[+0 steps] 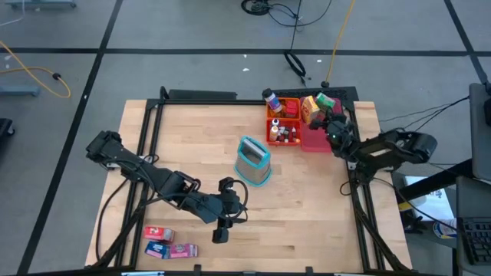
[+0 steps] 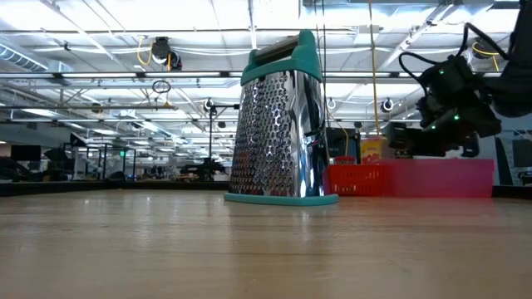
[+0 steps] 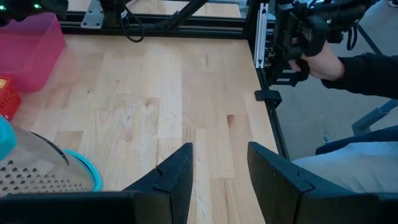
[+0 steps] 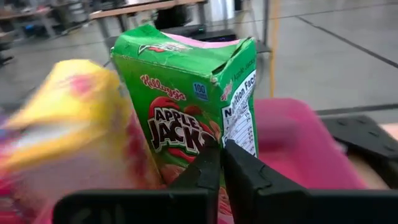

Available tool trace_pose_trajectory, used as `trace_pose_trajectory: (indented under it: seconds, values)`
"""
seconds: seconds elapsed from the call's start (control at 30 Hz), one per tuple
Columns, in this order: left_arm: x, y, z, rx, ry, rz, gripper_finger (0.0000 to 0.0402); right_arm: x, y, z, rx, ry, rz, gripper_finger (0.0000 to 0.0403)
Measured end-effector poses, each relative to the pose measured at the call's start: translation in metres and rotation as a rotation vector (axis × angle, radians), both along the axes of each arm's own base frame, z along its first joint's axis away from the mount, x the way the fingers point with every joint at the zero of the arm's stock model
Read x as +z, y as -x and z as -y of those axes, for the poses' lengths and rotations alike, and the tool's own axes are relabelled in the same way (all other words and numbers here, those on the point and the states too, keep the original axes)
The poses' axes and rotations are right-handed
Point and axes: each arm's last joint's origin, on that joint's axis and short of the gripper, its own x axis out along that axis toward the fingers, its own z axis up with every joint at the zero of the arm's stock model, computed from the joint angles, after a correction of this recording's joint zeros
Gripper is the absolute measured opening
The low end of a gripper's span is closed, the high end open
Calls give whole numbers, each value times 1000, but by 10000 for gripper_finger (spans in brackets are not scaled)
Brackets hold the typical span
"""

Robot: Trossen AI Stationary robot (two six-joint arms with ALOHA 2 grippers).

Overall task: Pick & Place Kitchen Items
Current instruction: Put the green cereal box into the red bin

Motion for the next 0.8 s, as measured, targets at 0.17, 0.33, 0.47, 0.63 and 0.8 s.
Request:
trace_pose_trajectory:
  seconds: [0.17, 0.33, 0.47, 0.63, 0.8]
  values:
    - [0, 0, 0, 3, 5, -1, 152, 4, -8, 7, 49, 5, -33, 30]
    - [0, 0, 0, 4, 6, -1, 152, 5, -8, 7, 47, 11, -39, 60]
    - [0, 0, 0, 5, 8, -2, 152, 5, -8, 7, 47, 12, -39, 81]
    - [0, 0, 0, 5, 8, -2, 152, 5, -10, 6, 76, 6, -37, 106]
    - [0, 0, 0, 6, 8, -2, 152, 5, -17, 0, 181, -2, -23, 129]
